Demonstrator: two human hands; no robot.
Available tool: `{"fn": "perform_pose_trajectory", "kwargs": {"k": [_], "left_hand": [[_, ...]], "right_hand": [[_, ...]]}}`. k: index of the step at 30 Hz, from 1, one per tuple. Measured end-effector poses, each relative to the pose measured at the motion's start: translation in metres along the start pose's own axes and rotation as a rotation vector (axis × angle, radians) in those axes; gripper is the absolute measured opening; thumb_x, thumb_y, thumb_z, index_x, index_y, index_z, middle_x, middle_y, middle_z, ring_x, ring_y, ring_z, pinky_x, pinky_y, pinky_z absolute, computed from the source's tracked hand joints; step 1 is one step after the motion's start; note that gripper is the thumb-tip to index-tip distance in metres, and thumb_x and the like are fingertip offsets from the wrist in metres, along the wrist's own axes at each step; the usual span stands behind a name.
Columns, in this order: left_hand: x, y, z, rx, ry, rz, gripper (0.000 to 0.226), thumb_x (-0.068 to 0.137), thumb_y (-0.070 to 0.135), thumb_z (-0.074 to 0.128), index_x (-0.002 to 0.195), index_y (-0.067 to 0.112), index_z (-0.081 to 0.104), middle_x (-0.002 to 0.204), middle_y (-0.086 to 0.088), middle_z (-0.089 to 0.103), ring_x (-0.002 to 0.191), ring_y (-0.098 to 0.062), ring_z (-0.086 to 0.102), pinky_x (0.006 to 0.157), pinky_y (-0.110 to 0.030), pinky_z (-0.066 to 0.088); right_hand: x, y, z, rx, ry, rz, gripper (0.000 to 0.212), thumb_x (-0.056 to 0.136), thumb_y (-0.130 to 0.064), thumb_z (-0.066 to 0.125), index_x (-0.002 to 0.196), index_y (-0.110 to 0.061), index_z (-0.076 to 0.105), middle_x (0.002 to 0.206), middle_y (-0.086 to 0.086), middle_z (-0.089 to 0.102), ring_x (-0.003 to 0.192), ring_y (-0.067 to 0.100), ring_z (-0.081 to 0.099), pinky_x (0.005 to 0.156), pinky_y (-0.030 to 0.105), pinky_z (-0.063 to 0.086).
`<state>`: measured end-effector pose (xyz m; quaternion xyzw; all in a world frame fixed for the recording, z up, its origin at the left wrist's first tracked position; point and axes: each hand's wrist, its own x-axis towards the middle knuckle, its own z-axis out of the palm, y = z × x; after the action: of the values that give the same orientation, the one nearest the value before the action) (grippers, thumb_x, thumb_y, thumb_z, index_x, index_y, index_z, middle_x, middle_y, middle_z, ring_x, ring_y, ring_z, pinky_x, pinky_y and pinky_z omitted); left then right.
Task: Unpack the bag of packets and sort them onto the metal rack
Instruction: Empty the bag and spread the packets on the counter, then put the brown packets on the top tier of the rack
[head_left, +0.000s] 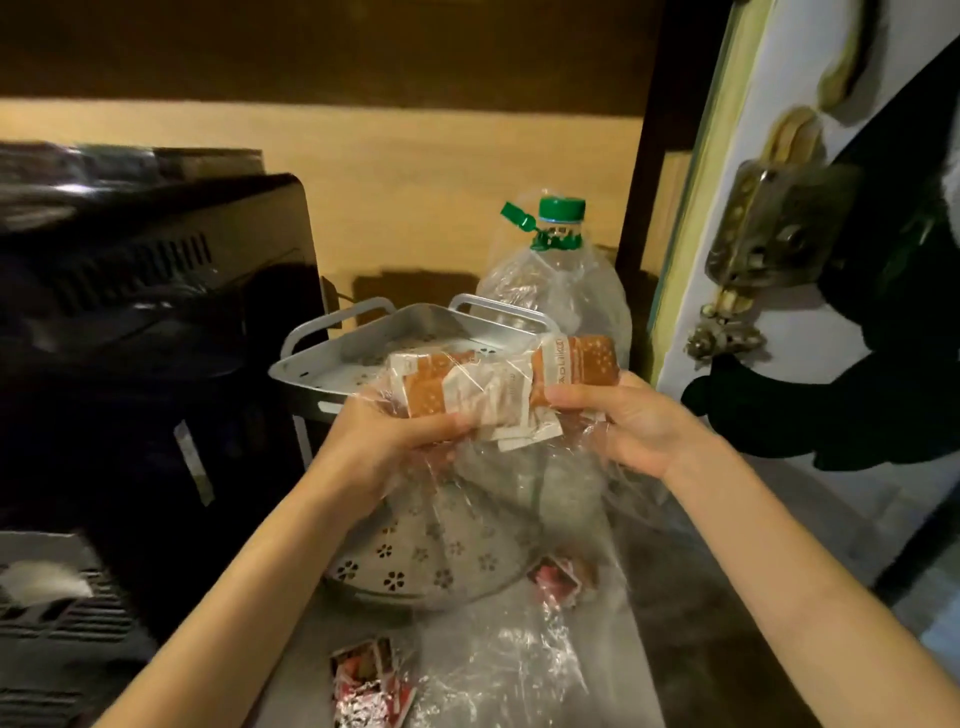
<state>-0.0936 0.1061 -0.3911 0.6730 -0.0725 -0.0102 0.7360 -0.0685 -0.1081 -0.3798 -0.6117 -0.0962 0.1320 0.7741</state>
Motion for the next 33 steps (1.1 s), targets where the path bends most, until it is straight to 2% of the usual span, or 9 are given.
{"fn": "perform_pose_trajectory", "kwargs": {"k": [3, 5, 9, 13, 17, 21, 25, 29, 33], "left_hand": [[0.015, 0.041, -0.006, 0.073, -0.006, 0.087, 0.031, 0.058, 0.008, 0.076, 0.088, 0.004, 0.07, 0.08, -0.01, 0.075, 0.074, -0.022, 0.072, 0.06, -0.025, 0.058], [0.023, 0.067, -0.008, 0.085, -0.002, 0.141, 0.031, 0.055, 0.01, 0.078, 0.084, 0.0, 0.07, 0.075, -0.011, 0.075, 0.069, -0.021, 0.072, 0.058, -0.024, 0.058], [0.034, 0.123, -0.014, 0.122, -0.015, 0.231, 0.027, 0.053, 0.01, 0.075, 0.077, 0.0, 0.069, 0.068, -0.009, 0.074, 0.063, -0.017, 0.071, 0.052, -0.019, 0.055], [0.041, 0.174, -0.015, 0.177, -0.014, 0.334, 0.035, 0.052, 0.012, 0.074, 0.086, 0.007, 0.067, 0.066, -0.002, 0.074, 0.063, -0.011, 0.071, 0.053, -0.018, 0.055], [0.048, 0.213, -0.018, 0.211, 0.054, 0.477, 0.048, 0.048, 0.015, 0.076, 0.094, 0.007, 0.066, 0.073, -0.004, 0.075, 0.065, -0.013, 0.072, 0.056, -0.02, 0.057], [0.057, 0.247, -0.023, 0.218, 0.055, 0.566, 0.047, 0.052, 0.009, 0.076, 0.098, 0.008, 0.065, 0.09, -0.011, 0.072, 0.073, -0.017, 0.072, 0.063, -0.026, 0.059], [0.067, 0.274, -0.026, 0.232, 0.072, 0.628, 0.042, 0.064, 0.002, 0.074, 0.104, 0.004, 0.063, 0.094, -0.011, 0.07, 0.073, -0.014, 0.071, 0.058, -0.021, 0.058], [0.076, 0.299, -0.03, 0.257, 0.158, 0.746, 0.042, 0.064, 0.0, 0.075, 0.104, 0.006, 0.062, 0.087, -0.007, 0.071, 0.066, -0.01, 0.071, 0.057, -0.022, 0.058], [0.082, 0.318, -0.033, 0.322, 0.194, 0.853, 0.034, 0.063, 0.0, 0.076, 0.089, 0.016, 0.063, 0.082, -0.004, 0.07, 0.062, -0.008, 0.07, 0.059, -0.023, 0.058]], "right_hand": [[0.006, -0.037, 0.014, -0.054, -0.008, -0.093, 0.027, 0.06, -0.004, 0.066, 0.086, -0.012, 0.067, 0.071, 0.001, 0.073, 0.068, 0.011, 0.069, 0.066, 0.024, 0.057], [0.011, -0.06, 0.023, -0.096, -0.012, -0.165, 0.032, 0.056, -0.008, 0.068, 0.087, -0.012, 0.066, 0.077, 0.002, 0.072, 0.075, 0.015, 0.066, 0.076, 0.029, 0.055], [0.015, -0.108, 0.042, -0.148, -0.034, -0.314, 0.029, 0.053, -0.01, 0.068, 0.082, -0.015, 0.065, 0.071, -0.002, 0.074, 0.073, 0.012, 0.068, 0.079, 0.031, 0.053], [0.021, -0.148, 0.058, -0.138, -0.042, -0.452, 0.017, 0.054, -0.009, 0.069, 0.069, -0.018, 0.072, 0.072, -0.002, 0.074, 0.081, 0.017, 0.065, 0.091, 0.04, 0.047], [0.028, -0.184, 0.069, -0.127, -0.072, -0.543, 0.013, 0.057, -0.008, 0.068, 0.061, -0.019, 0.075, 0.07, -0.003, 0.074, 0.071, 0.011, 0.069, 0.076, 0.03, 0.056], [0.037, -0.219, 0.08, -0.11, -0.081, -0.601, 0.018, 0.069, 0.001, 0.066, 0.079, -0.014, 0.068, 0.07, 0.001, 0.075, 0.067, 0.012, 0.071, 0.067, 0.029, 0.058], [0.05, -0.246, 0.09, -0.094, -0.098, -0.657, 0.026, 0.058, -0.002, 0.069, 0.082, -0.01, 0.066, 0.068, 0.003, 0.074, 0.064, 0.015, 0.071, 0.058, 0.028, 0.059], [0.068, -0.266, 0.098, -0.055, -0.091, -0.762, 0.033, 0.05, -0.005, 0.071, 0.082, -0.009, 0.067, 0.072, 0.005, 0.074, 0.069, 0.016, 0.071, 0.067, 0.029, 0.059], [0.086, -0.278, 0.1, -0.053, -0.103, -0.831, 0.041, 0.05, -0.01, 0.074, 0.09, -0.01, 0.067, 0.083, 0.005, 0.075, 0.082, 0.019, 0.07, 0.077, 0.032, 0.056]]}}
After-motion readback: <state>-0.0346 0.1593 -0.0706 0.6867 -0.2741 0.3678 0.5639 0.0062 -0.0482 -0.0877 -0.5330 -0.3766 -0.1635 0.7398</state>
